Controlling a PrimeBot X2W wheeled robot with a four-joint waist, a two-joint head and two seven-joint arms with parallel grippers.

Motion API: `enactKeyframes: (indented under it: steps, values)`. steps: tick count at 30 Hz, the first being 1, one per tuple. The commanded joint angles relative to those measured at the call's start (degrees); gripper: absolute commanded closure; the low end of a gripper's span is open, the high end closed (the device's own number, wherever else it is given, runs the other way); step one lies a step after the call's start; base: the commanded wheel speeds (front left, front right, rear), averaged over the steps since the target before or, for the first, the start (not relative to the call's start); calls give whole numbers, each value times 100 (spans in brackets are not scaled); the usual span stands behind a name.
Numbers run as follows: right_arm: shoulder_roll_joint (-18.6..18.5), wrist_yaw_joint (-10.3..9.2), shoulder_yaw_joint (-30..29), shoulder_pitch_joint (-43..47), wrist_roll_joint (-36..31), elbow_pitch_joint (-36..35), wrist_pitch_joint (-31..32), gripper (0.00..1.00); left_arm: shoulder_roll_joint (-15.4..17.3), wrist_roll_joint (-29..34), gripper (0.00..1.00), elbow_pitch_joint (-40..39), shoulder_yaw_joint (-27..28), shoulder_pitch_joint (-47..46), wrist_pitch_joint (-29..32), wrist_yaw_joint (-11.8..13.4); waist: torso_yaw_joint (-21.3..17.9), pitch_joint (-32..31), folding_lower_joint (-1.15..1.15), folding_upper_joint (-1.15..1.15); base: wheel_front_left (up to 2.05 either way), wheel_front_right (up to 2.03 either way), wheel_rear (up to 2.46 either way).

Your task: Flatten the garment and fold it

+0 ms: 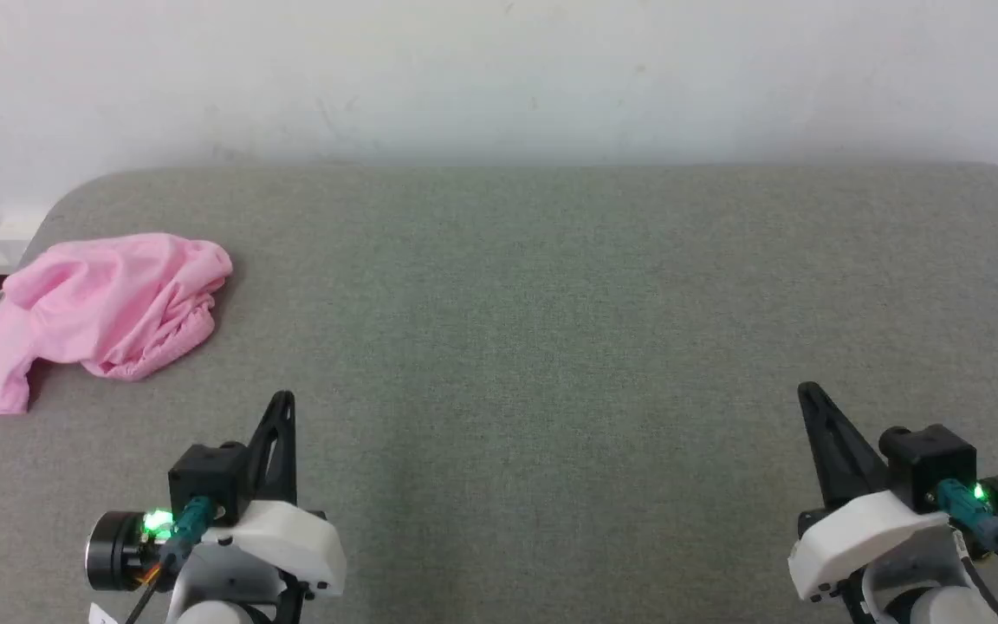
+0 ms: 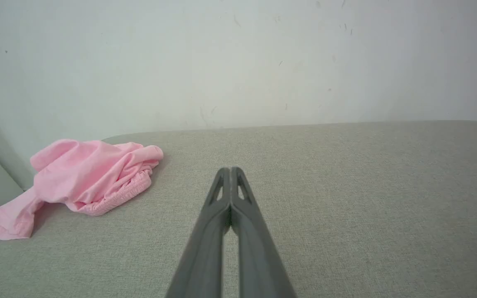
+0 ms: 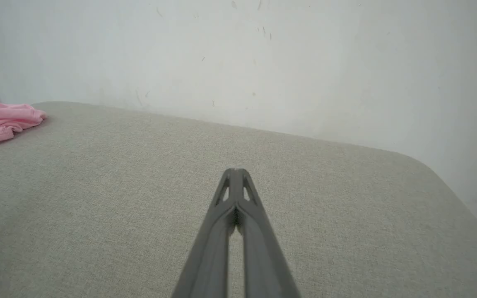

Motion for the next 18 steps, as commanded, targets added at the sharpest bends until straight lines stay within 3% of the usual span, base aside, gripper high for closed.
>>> enactKeyframes:
  steps: [1, 15, 16, 18]
  values:
    - [17, -11, 3, -83, -42, -31, 3, 100, -11, 37, 100, -26, 25, 34, 2, 38, 0, 0, 0, 0, 0, 0, 0]
    - [17, -11, 3, -83, -42, -31, 3, 100, -11, 37, 100, -26, 25, 34, 2, 38, 0, 0, 0, 0, 0, 0, 0]
    - [0, 0, 0, 0, 0, 0, 0, 0, 0, 0, 0, 0, 0, 0, 0, 0, 0, 0, 0, 0, 0, 0, 0]
    - [-2, 1, -1, 6, 3, 7, 0, 0, 1, -2, 0, 4, -8, 0, 0, -1, 0, 0, 0, 0, 0, 0, 0]
